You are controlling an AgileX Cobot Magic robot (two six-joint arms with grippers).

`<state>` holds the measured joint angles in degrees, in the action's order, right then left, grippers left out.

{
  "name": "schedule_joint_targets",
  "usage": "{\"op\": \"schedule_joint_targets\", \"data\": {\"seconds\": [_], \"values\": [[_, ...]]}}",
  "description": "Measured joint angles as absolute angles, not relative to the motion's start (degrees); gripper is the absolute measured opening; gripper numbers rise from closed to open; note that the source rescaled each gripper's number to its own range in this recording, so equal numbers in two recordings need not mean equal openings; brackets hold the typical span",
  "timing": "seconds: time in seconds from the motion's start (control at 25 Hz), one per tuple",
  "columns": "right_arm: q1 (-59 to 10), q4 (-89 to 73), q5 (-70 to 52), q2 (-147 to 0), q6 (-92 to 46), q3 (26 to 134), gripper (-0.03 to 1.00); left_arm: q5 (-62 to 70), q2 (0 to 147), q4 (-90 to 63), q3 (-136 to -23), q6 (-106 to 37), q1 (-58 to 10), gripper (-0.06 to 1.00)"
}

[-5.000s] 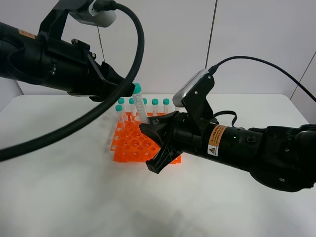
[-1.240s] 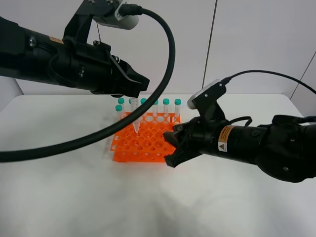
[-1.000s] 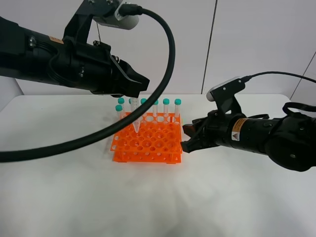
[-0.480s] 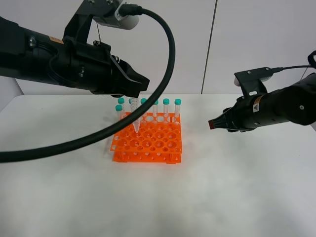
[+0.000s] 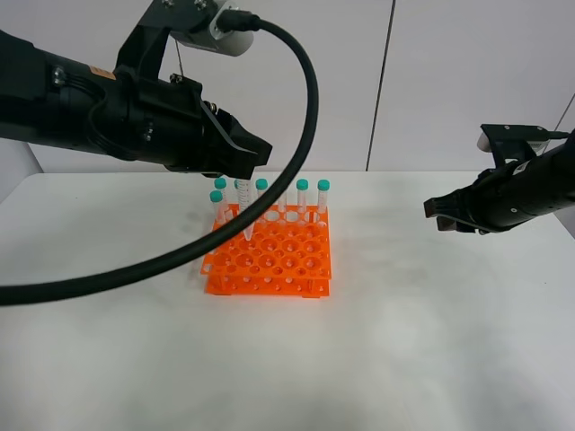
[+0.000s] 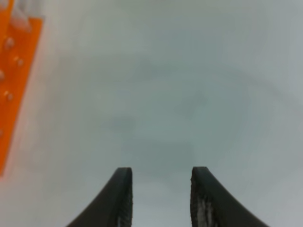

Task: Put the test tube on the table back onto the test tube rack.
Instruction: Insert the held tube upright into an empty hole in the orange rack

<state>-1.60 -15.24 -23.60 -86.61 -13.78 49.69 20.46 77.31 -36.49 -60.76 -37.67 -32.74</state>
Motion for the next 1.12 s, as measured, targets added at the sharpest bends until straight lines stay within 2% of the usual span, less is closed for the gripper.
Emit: {"op": "schedule_joint_targets", "data": {"seconds": [0.24, 0.6, 1.12], "values": [[0.8, -15.3, -25.2, -86.6, -16.9, 49.7, 0.41, 20.5, 77.3, -36.5, -60.8, -37.9, -32.7, 0.01], [6.7, -8.7, -26.8, -86.6, -12.6, 49.7, 0.41, 20.5, 77.3, -36.5, -60.8, -38.3, -32.7, 0.01], [6.8, -11.2, -25.8, -80.1, -14.6, 49.7, 0.41, 20.5, 77.3, -36.5, -60.8, -39.4, -32.7, 0.01]]}}
